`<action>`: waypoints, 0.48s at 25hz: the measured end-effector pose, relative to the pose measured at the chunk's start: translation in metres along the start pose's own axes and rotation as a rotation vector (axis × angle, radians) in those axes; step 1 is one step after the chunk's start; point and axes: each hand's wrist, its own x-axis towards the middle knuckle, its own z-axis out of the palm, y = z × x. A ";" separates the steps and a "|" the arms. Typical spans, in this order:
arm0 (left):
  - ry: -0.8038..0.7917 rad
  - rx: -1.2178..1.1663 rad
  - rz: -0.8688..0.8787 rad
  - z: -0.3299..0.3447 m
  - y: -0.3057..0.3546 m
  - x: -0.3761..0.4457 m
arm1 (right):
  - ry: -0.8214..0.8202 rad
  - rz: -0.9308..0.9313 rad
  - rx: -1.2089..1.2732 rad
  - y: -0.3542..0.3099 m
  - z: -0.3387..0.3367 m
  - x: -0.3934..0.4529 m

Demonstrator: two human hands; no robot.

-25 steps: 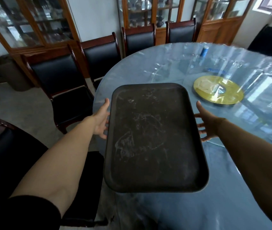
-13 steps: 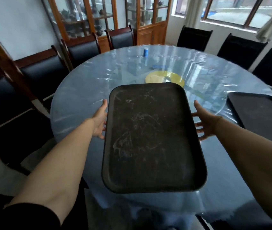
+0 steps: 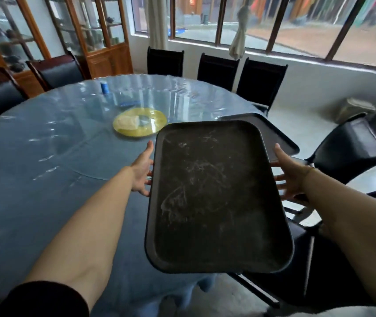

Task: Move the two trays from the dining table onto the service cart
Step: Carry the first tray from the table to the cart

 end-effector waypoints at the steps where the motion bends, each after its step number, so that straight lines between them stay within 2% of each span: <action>1: -0.029 0.031 0.003 0.020 0.006 0.002 | 0.031 0.003 0.033 0.011 -0.019 -0.005; 6: -0.166 0.175 0.030 0.124 0.028 0.003 | 0.195 0.055 0.175 0.070 -0.107 -0.040; 12: -0.298 0.329 0.053 0.256 0.030 -0.012 | 0.306 0.089 0.328 0.147 -0.210 -0.099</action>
